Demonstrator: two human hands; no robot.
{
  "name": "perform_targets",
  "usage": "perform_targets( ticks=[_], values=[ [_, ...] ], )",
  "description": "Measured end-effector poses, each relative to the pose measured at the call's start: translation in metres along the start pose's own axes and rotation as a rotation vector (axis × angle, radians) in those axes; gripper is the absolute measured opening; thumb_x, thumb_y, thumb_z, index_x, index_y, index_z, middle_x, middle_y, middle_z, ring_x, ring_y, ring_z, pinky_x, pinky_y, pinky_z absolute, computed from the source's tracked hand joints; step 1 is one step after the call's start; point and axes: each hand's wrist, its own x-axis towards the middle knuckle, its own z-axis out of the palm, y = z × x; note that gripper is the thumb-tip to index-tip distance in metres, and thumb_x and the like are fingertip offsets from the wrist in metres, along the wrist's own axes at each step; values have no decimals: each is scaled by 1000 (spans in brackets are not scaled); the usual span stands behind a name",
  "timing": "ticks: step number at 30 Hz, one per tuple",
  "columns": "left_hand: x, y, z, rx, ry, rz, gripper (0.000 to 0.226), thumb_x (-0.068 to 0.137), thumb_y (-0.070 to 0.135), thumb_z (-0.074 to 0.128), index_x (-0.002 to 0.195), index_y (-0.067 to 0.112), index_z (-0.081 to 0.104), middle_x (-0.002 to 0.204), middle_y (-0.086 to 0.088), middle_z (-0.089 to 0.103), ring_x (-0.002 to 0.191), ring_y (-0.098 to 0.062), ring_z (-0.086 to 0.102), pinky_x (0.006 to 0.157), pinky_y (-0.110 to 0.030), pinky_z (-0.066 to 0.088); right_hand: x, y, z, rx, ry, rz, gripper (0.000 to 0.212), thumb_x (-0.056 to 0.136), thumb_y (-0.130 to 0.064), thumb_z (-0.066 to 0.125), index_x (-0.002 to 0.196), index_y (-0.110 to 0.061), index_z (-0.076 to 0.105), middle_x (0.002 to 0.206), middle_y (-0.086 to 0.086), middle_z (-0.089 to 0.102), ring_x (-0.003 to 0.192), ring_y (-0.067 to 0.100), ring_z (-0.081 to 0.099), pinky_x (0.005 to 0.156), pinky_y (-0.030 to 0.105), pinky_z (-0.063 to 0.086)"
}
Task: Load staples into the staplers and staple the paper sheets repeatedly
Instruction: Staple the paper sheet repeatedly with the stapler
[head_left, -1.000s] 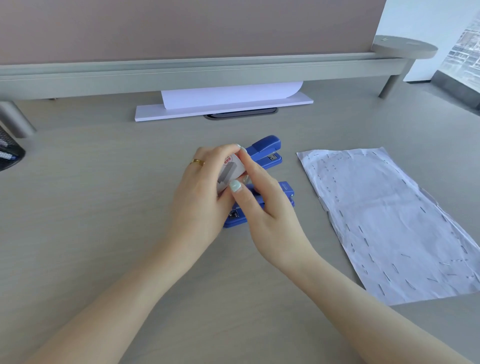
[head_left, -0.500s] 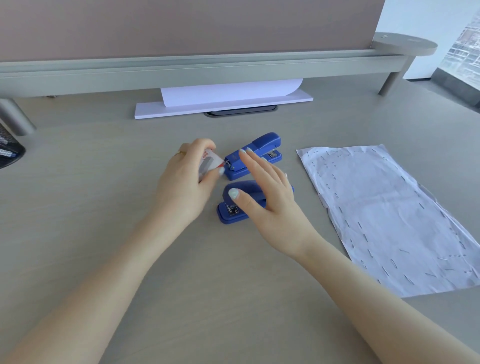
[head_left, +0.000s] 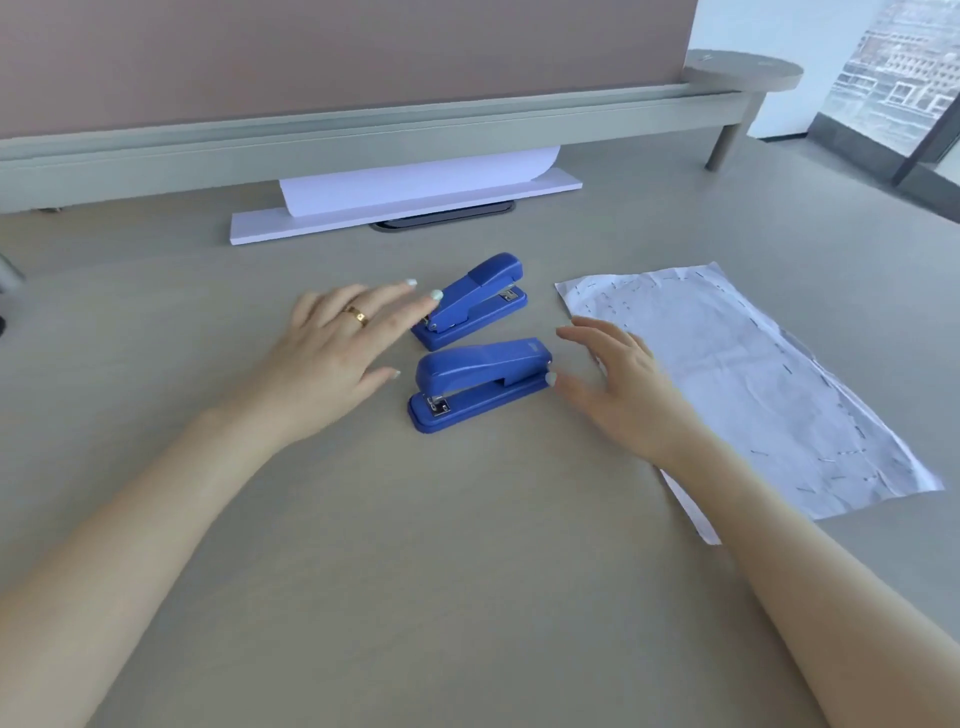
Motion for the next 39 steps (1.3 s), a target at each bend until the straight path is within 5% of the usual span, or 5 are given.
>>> perform_targets(
  ticks=[5, 10, 14, 24, 39],
  values=[
    [28, 16, -2, 158, -22, 322, 95, 61, -5, 69, 139, 31, 30, 137, -7, 51, 119, -25, 33, 96, -41, 20, -6, 25, -15, -110, -45, 209, 78, 81, -49, 60, 144, -23, 22, 148, -4, 33, 138, 21, 25, 108, 37, 27],
    [31, 23, -3, 189, -42, 512, 80, 59, -2, 68, 129, 29, 44, 104, 2, 70, 88, -25, 61, 77, -31, 29, -12, 40, -27, -171, 142, 188, 25, 85, -30, 56, 109, -22, 60, 112, -3, 60, 99, 20, 57, 77, 32, 46],
    [32, 48, -12, 101, -21, 560, 46, 70, 26, 40, 112, 25, 58, 66, 5, 62, 59, -24, 56, 64, -30, 33, -13, 40, -33, -314, 183, 196, 12, 84, -24, 55, 83, -14, 60, 87, 0, 60, 74, 26, 55, 56, 28, 37],
    [58, 113, 2, -208, -54, 375, 29, 68, 45, 54, 73, 19, 42, 73, 7, 48, 72, -17, 42, 73, -23, 26, 8, 40, -42, 216, 58, 347, 14, 77, -15, 48, 66, -8, 53, 49, 3, 59, 46, 16, 50, 56, 24, 41],
    [59, 121, 27, -384, -66, -70, 34, 84, 42, 54, 81, 9, 46, 69, -5, 55, 67, -26, 52, 51, -27, 30, 34, 55, -34, -178, 123, 331, 21, 75, -15, 46, 58, -18, 33, 55, 1, 43, 51, 20, 33, 48, 24, 23]
  ],
)
